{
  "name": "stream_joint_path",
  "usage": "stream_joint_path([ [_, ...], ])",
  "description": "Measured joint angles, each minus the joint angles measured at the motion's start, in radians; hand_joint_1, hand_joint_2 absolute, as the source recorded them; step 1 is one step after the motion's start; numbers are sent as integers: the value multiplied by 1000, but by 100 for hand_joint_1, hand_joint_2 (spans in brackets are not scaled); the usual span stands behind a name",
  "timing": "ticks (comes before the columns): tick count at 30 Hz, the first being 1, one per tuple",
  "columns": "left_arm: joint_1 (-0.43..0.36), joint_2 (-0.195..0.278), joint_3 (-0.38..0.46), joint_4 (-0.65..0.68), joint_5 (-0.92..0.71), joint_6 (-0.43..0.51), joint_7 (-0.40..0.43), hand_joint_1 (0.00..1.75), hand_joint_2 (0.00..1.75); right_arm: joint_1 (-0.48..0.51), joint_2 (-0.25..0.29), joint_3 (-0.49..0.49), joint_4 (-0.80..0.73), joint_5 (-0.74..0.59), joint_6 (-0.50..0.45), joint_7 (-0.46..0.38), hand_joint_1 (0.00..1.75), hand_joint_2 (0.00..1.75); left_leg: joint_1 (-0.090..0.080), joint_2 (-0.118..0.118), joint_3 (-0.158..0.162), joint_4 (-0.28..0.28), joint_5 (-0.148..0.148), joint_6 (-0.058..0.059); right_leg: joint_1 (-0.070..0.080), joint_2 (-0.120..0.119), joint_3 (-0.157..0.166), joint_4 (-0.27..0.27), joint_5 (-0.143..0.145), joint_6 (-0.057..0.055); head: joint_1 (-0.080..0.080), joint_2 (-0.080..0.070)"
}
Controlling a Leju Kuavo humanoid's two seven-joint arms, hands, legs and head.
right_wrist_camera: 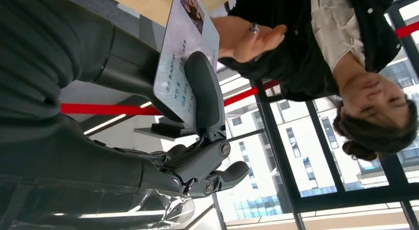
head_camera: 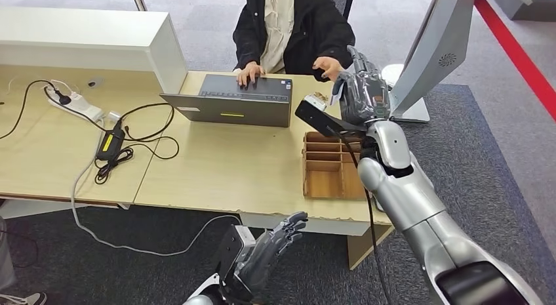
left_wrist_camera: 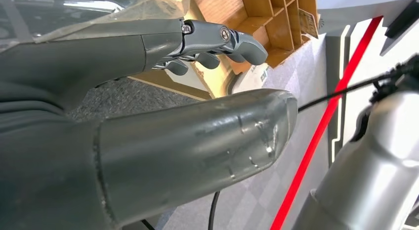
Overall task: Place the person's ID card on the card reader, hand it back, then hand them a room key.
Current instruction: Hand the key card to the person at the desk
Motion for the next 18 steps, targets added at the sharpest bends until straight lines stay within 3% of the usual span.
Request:
stream_joint_path([
  [9,-17,-1,-2,18,-3,-11,-4,0,0,-87,72,50,246,-21,-3,3,175,175,0,0,0,0,0,0,0,0,0,0,0,0,0,0],
  [18,-16,0,-2,29,-14,-23,-21,0,0,-134,97,80,434,-54,-5,31,173,175,0,0,0,0,0,0,0,0,0,0,0,0,0,0],
])
